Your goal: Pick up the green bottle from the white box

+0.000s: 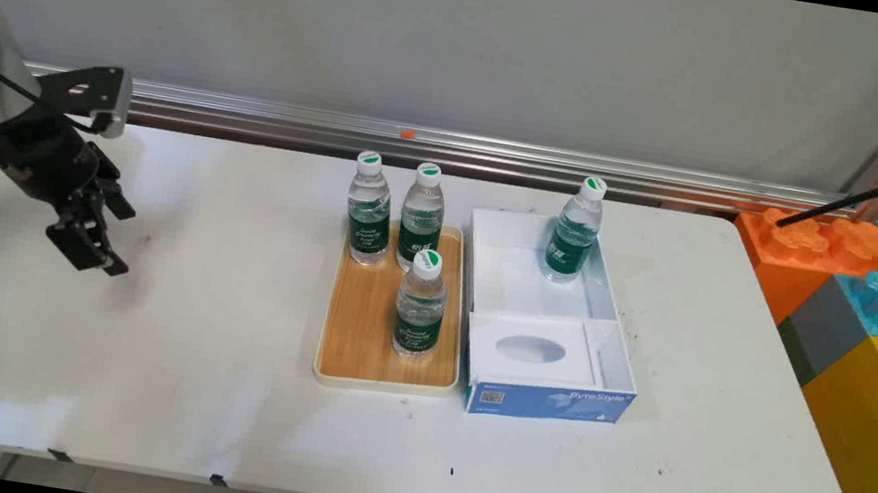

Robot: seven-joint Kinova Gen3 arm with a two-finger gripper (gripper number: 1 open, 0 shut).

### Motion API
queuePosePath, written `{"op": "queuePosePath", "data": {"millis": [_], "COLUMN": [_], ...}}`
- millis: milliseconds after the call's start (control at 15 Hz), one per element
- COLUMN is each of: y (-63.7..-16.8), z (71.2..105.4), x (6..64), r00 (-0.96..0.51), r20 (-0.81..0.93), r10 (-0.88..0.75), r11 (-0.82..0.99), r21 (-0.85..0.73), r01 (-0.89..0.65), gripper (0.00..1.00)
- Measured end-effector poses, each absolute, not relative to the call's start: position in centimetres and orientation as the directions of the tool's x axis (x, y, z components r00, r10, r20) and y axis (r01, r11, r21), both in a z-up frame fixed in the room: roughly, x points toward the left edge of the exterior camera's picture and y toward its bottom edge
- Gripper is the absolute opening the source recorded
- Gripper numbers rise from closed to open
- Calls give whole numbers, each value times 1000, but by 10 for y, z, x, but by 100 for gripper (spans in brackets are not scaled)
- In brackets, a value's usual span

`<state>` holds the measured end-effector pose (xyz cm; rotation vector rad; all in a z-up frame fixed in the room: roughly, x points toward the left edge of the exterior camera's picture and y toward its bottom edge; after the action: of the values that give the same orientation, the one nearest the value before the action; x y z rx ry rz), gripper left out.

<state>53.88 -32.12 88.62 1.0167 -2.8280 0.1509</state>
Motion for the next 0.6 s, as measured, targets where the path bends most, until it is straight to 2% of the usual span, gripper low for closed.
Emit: {"op": "queuePosePath", "data": {"millis": [400, 600], "y": [-317, -322], "z": [899, 914], "x": [483, 430], "r00": [-743, -730], "r20": [168, 167], "r10": [-648, -662], "r11": [744, 729], "r21": [-69, -83], "r01": [-664, -680], "gripper": [100, 100]}}
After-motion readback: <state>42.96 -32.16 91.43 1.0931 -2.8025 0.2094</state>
